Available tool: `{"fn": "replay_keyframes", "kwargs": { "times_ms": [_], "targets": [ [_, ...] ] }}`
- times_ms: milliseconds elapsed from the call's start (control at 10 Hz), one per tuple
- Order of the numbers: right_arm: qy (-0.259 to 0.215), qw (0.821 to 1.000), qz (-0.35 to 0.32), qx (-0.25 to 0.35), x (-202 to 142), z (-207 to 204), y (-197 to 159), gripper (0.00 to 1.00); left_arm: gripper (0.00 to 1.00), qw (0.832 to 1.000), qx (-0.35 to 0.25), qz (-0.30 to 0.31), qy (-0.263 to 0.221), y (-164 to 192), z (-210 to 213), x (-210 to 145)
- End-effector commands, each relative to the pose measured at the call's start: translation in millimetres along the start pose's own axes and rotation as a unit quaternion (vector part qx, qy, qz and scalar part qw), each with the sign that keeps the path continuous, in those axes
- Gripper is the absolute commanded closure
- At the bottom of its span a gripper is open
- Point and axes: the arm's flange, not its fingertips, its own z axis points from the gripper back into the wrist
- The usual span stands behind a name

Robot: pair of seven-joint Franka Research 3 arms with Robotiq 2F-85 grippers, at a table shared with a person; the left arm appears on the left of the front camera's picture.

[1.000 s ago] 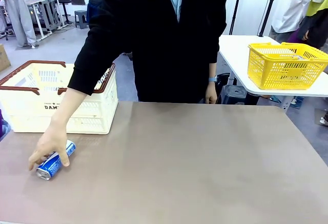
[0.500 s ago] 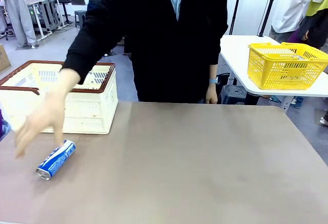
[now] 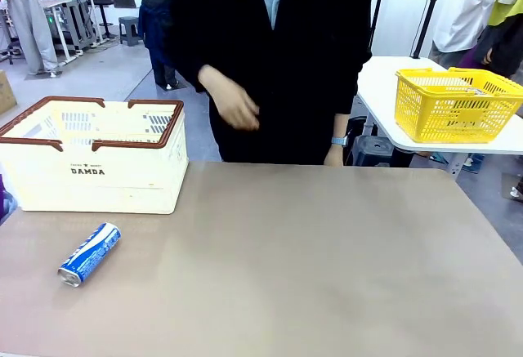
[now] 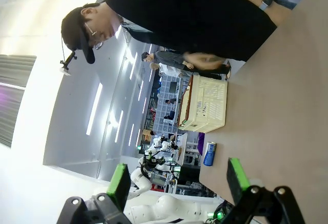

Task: Place the drinks into the Shopping basket.
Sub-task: Pick up one drink and place it into the Shopping basket.

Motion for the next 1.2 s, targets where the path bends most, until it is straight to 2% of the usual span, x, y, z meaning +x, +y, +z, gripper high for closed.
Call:
{"fn": "replay_keyframes", "kwargs": {
  "times_ms": [0, 100, 200, 400, 500, 600, 800, 900, 1100],
  "targets": [
    [0.005, 1.0, 0.013, 0.002, -2.0, 0.9, 1.3, 0.0, 0.0, 0.991, 0.104, -0.033, 0.074, -29.7, -76.8, -20.6],
    [0.005, 1.0, 0.013, 0.002, -2.0, 0.9, 1.3, 0.0, 0.0, 0.978, 0.15, -0.052, 0.134, -46.8, -115.4, -29.5],
    [0.005, 1.0, 0.013, 0.002, -2.0, 0.9, 1.3, 0.0, 0.0, 0.957, 0.213, -0.102, 0.165, -62.7, -150.8, -37.2],
    [0.005, 1.0, 0.013, 0.002, -2.0, 0.9, 1.3, 0.0, 0.0, 0.91, 0.309, -0.196, 0.195, -80.1, -191.4, -68.4],
    [0.005, 1.0, 0.013, 0.002, -2.0, 0.9, 1.3, 0.0, 0.0, 0.9, 0.317, -0.232, 0.19, -85.8, -202.9, -79.0],
    [0.005, 1.0, 0.013, 0.002, -2.0, 0.9, 1.3, 0.0, 0.0, 0.933, 0.27, -0.146, 0.19, -88.2, -181.5, -36.8],
    [0.005, 1.0, 0.013, 0.002, -2.0, 0.9, 1.3, 0.0, 0.0, 0.933, 0.27, -0.146, 0.19, -88.2, -181.5, -36.8],
    [0.005, 1.0, 0.013, 0.002, -2.0, 0.9, 1.3, 0.0, 0.0, 0.917, 0.3, -0.174, 0.198, -101.3, -196.0, -44.1],
    [0.005, 1.0, 0.013, 0.002, -2.0, 0.9, 1.3, 0.0, 0.0, 0.873, 0.363, -0.192, 0.262, -69.3, -237.8, -49.0]
  ]
}}
